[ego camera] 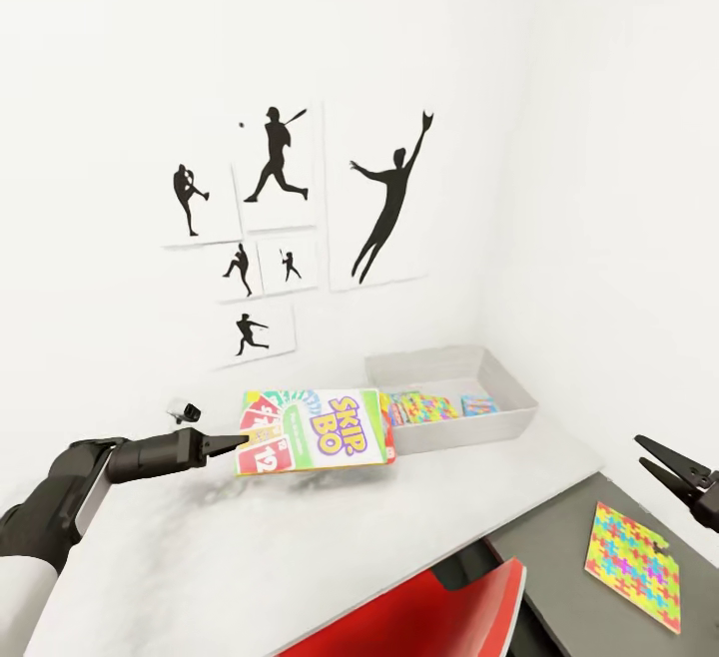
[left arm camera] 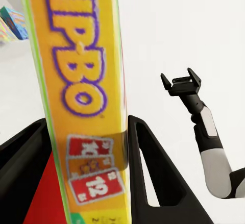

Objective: Put all the toys in the child's room - the three board games (two on the bed and one on the table), the two jigsaw puzzles on the table, and the tennis ball on the table - inside the toy box on the table in the child's room.

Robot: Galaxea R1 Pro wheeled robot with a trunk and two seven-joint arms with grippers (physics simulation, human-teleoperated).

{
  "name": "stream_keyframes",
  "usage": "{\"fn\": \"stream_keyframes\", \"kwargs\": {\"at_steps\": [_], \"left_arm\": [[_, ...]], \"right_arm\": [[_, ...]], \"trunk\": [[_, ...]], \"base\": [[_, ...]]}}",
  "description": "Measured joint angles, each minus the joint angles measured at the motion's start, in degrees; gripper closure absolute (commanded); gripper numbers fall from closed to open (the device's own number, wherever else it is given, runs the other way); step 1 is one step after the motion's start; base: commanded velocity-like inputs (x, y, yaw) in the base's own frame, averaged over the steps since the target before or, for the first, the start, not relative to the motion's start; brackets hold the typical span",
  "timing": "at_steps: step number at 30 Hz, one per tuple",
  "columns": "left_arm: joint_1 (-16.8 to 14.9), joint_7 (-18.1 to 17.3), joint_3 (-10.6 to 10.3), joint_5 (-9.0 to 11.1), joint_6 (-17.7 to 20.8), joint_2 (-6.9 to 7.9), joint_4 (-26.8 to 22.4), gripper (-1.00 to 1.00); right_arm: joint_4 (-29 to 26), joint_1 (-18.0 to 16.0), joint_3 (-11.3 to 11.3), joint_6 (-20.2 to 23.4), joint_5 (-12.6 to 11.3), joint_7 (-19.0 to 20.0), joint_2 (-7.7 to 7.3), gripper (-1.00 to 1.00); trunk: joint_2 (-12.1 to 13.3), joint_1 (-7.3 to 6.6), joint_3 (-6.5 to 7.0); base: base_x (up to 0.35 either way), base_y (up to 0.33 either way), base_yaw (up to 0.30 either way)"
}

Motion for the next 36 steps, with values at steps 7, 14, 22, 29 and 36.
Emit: {"fn": "stream_keyframes", "kwargs": {"at_steps": [7,14,22,29,36], "left_arm": [[0.0,0.0,0.01,0.01,-0.01,0.0,0.03,1.0],[0.0,-0.01,0.03,0.12,-0.03,0.0,0.02,1.0],[0.0,-0.01,0.03,0.16,-0.04,0.0,0.04,1.0],[0.0,-0.01,0.03,0.15,-0.04,0.0,0.05,1.0],[0.05,-0.01,0.08,0.19,-0.1,0.0,0.08,1.0]], "right_arm": [[0.0,0.0,0.08,-0.01,0.03,0.0,0.06,-1.0],[0.0,-0.01,0.09,-0.01,0.06,0.01,0.21,-1.0],[0.0,-0.01,0.01,0.0,0.02,0.02,0.24,-1.0],[0.0,-0.01,0.0,0.0,0.0,0.02,0.25,-1.0],[0.0,-0.01,0.0,-0.05,0.03,0.02,0.24,-1.0]], "trunk": [[0.0,0.0,0.0],[-0.01,0.0,0.0],[-0.01,-0.01,0.0],[-0.01,-0.01,0.0],[-0.01,0.0,0.0]], "base": [[0.119,-0.116,-0.102],[0.071,-0.009,-0.024],[0.092,0.0,-0.001],[0.089,0.0,0.0],[0.034,0.0,0.0]]}}
